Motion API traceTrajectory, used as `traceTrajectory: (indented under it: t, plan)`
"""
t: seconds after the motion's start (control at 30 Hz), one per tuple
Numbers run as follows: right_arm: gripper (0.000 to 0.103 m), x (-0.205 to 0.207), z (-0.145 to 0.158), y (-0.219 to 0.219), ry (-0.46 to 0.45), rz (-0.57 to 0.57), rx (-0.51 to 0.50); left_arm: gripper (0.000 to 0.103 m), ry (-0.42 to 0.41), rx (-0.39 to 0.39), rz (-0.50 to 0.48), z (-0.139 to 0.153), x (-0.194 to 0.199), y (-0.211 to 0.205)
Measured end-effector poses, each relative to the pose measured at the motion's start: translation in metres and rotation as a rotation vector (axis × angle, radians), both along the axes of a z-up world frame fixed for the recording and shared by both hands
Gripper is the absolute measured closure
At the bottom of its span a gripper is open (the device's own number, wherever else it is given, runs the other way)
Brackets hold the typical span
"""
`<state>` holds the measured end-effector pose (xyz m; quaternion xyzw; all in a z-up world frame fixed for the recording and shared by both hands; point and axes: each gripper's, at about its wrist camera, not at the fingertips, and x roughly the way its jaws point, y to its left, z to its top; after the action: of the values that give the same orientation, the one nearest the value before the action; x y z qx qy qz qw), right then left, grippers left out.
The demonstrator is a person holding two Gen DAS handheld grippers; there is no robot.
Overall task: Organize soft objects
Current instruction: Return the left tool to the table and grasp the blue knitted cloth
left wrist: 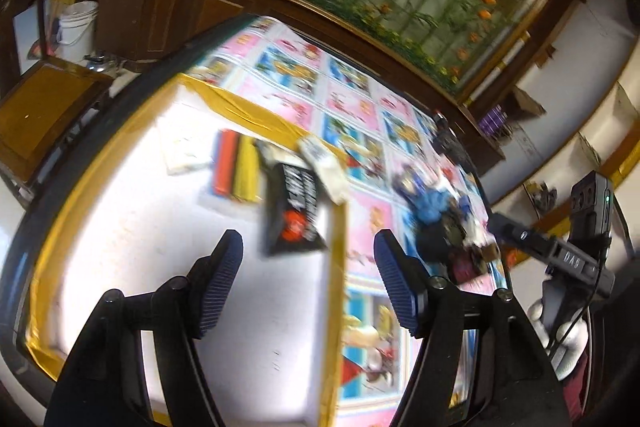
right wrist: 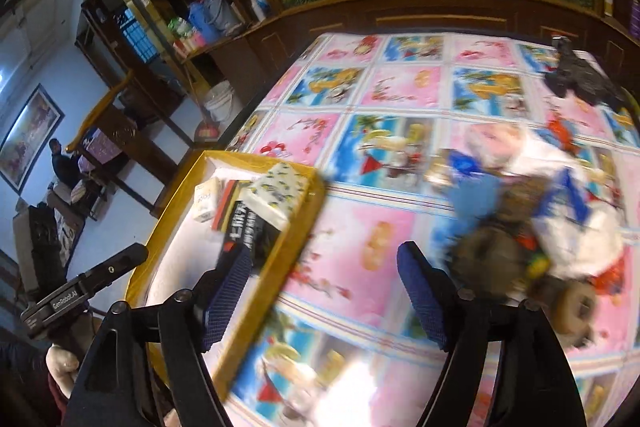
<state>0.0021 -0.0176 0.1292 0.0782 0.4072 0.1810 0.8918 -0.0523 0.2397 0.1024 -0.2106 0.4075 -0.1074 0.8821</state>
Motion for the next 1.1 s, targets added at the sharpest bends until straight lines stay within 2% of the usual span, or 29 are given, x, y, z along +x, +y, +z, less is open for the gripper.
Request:
traceTrajectory:
  t: [0.03, 0.07, 0.1, 0.13, 0.17, 0.2, 0.23, 0.47, 0.67, 0.8, 1.0, 1.1]
  plan:
    - [0.020, -0.022, 0.007, -0.037, -0.031, -0.053, 0.003, 0.036, 0.003, 0.005, -0.022, 0.000, -0.001, -0.010]
    - [0.019, -0.022, 0.007, -0.037, -0.031, -0.053, 0.003, 0.036, 0.008, 0.011, -0.048, -0.002, -0.002, -0.022]
    - [0.018, -0.031, 0.009, -0.055, -0.042, -0.083, 0.001, 0.036, 0.015, 0.016, -0.072, -0.004, -0.002, -0.033]
    - [0.018, -0.047, 0.008, -0.093, -0.056, -0.154, 0.003, 0.036, 0.023, 0.021, -0.092, -0.006, -0.001, -0.044]
    - [0.018, -0.047, 0.008, -0.093, -0.056, -0.154, 0.003, 0.036, 0.031, 0.027, -0.106, -0.009, -0.002, -0.054]
    - [0.018, -0.058, 0.003, -0.124, -0.051, -0.215, 0.023, 0.036, 0.041, 0.031, -0.120, -0.010, -0.002, -0.064]
    - [0.018, -0.058, 0.003, -0.124, -0.051, -0.215, 0.023, 0.036, 0.053, 0.032, -0.134, -0.013, 0.000, -0.074]
    - [0.018, -0.077, -0.032, -0.203, -0.035, -0.373, 0.130, 0.036, 0.071, 0.058, -0.182, -0.012, 0.006, -0.121]
    - [0.018, -0.057, -0.052, -0.228, -0.013, -0.432, 0.196, 0.036, 0.098, 0.060, -0.173, -0.013, 0.035, -0.135]
    - [0.017, -0.013, -0.064, -0.236, -0.041, -0.468, 0.228, 0.036, 0.091, 0.061, -0.171, -0.011, 0.063, -0.147]
    - [0.017, 0.013, -0.083, -0.236, -0.074, -0.468, 0.251, 0.036, 0.115, 0.017, -0.171, -0.015, 0.122, -0.166]
    - [0.017, 0.019, -0.096, -0.237, -0.058, -0.459, 0.225, 0.036, 0.138, 0.056, -0.155, -0.027, 0.157, -0.181]
